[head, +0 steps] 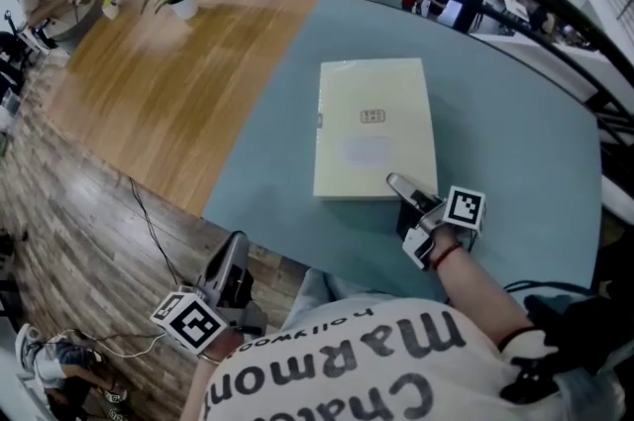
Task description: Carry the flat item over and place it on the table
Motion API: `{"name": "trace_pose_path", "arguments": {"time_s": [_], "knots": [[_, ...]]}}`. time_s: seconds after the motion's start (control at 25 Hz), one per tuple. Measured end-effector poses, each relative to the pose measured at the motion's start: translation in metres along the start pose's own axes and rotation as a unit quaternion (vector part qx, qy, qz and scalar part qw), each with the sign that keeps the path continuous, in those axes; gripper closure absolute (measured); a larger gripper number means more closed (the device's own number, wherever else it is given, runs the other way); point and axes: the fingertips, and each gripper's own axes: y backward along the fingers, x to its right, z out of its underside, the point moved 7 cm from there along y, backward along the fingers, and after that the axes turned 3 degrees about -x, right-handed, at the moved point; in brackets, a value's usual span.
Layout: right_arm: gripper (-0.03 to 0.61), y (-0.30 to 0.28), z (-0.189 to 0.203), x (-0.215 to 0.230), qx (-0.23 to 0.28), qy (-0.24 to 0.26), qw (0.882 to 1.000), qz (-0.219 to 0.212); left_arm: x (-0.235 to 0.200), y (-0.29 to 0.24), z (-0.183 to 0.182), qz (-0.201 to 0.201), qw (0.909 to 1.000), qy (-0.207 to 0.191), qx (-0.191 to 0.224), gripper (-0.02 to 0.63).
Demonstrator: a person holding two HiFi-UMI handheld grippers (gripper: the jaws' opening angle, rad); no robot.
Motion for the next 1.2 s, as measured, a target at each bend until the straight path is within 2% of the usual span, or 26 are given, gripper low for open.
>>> {"name": "trace_pose_path", "arguments": {"time_s": [0.16,0.56,1.2], "knots": [[0.239,-0.0021,0.0004,0.0039,0.013,0.009,1.000,0.027,-0.0052,0.0045,0.0006,-0.007,1.0000,0.003,0.002,0.612],[0.213,-0.0013,-0.0016,0.0011,0.031,0.020,0.998,0.058,-0.0080,0.0058,0.0043,-0.009,0.9999,0.008,-0.001,0.612],[0.192,0.0027,-0.0040,-0.0009,0.045,-0.003,0.986,0.158,-0.0058,0.0035,0.0067,0.005,0.9999,0.010,0.004,0.612]]}}
